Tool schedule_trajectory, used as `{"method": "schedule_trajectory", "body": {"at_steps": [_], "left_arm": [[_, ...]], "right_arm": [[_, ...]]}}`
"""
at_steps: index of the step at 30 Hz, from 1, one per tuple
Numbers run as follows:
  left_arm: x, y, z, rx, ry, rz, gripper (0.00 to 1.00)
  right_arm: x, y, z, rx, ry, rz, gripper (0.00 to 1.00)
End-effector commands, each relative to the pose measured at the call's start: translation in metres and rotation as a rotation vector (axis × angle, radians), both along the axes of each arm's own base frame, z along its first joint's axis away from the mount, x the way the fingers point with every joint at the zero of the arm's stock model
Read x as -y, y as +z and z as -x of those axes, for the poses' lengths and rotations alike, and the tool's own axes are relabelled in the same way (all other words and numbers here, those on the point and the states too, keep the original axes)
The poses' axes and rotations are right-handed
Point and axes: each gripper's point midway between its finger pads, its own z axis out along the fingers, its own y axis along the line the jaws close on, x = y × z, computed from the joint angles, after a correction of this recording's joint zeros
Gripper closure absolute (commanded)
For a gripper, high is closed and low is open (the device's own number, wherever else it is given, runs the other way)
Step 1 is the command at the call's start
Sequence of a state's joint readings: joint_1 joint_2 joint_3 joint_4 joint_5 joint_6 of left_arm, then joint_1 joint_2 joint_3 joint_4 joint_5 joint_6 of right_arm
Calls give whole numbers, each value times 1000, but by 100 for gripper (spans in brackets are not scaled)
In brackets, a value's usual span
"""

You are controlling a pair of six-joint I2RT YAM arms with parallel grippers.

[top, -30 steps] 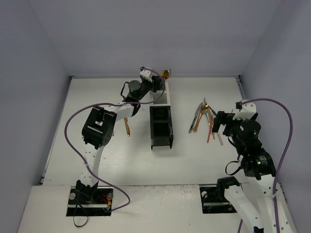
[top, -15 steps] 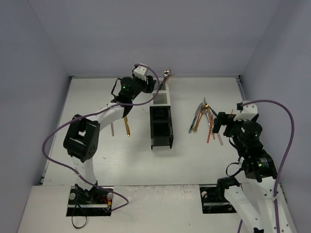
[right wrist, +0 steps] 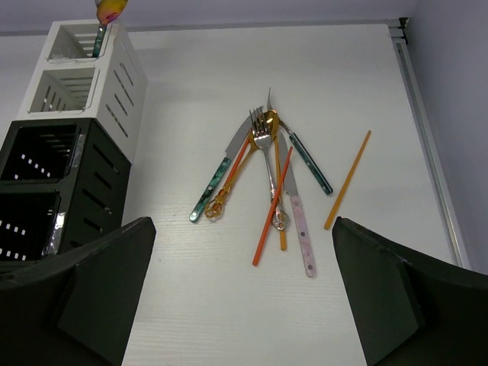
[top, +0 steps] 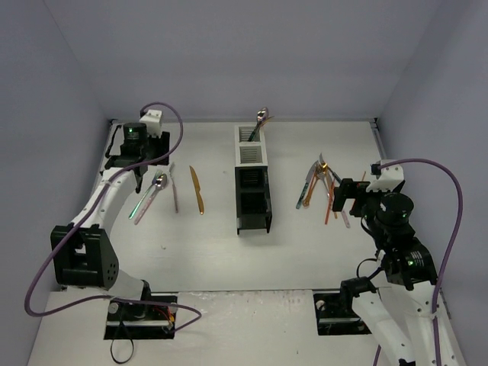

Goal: Sort the eating utensils into containers

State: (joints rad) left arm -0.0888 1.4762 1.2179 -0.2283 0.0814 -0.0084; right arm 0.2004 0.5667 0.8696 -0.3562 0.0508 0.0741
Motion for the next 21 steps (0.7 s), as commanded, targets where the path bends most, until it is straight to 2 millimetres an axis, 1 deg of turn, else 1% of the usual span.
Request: {"method": "schedule_trajectory", "body": {"at_steps": [1, 3, 4, 6, 9, 11, 12, 14, 19, 21], "left_arm": [[-25, -60, 53, -333, -27, -64, 45], [-34, -82, 62, -439, -28, -71, 46], [-39, -89, 65, -474, -26, -83, 46], [-53, -99, 70, -516, -6, -89, 46], [-59, -113, 70, -561, -5, -96, 47], [-59, -124, 69, -595, -17, -98, 50], [-59, -125, 66, -595, -20, -99, 51], [-59, -134, 63, -620, -24, -99, 53], [-56, -143, 55, -642, -46, -86, 62], [-55, -145, 52, -646, -52, -87, 63]], "right_arm": [[-9, 25, -6, 73, 37, -14, 0], [-11, 26, -5, 75, 49, -15, 0], [-12, 27, -5, 79, 50, -15, 0], [-12, 29, -4, 83, 52, -17, 0], [-14, 28, -4, 81, 59, -17, 0], [-14, 29, -5, 80, 63, -19, 0], [-14, 29, -5, 81, 63, -18, 0], [-13, 29, -4, 81, 58, -19, 0], [-12, 28, -4, 80, 52, -17, 0], [-12, 28, -4, 80, 51, -16, 0]]}}
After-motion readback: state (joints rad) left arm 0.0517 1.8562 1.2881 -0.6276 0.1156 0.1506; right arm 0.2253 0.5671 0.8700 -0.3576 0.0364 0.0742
